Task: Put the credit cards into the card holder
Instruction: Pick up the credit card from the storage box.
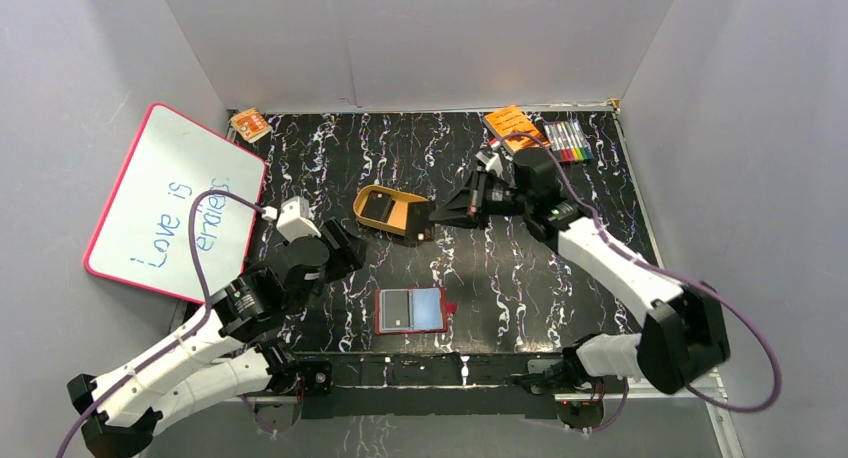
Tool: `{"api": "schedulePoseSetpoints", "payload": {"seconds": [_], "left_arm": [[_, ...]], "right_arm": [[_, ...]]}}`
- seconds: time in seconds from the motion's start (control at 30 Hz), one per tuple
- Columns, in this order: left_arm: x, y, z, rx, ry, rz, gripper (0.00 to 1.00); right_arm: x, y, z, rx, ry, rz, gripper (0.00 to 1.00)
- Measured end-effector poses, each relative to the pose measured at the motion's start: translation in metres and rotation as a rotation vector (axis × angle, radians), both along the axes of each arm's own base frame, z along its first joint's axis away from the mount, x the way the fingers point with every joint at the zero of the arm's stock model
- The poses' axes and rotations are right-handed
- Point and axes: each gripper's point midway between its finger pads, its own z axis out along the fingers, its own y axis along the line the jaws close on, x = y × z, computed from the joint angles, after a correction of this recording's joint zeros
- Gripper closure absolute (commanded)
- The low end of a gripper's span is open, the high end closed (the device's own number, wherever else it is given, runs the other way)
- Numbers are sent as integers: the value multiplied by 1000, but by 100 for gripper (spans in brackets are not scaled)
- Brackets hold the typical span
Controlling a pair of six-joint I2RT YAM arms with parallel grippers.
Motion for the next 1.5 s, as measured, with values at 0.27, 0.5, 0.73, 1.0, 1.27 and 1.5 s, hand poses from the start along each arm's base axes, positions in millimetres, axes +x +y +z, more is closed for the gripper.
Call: {"api": "schedulePoseSetpoints", "payload": {"seconds": [0.27, 0.5, 0.73, 1.0, 1.27, 1.5], "left_arm": [[-5, -37, 67, -275, -157, -157, 29], [-24, -79, 115, -501, -285, -391, 25], [-50, -120, 123, -577, -315, -656, 28], [-66, -129, 136, -617, -358, -771, 30], [-68, -139, 130, -607, -342, -817, 32], [-68, -144, 123, -592, -321, -835, 34]], "right_arm": [[-49, -34, 43, 134, -278, 115, 100], [-84, -43, 61, 233, -437, 238, 100], [-112, -53, 85, 297, -570, 327, 100], [-122, -57, 97, 337, -614, 365, 100], [-124, -57, 98, 352, -611, 369, 100], [-127, -58, 98, 355, -607, 379, 100]]}}
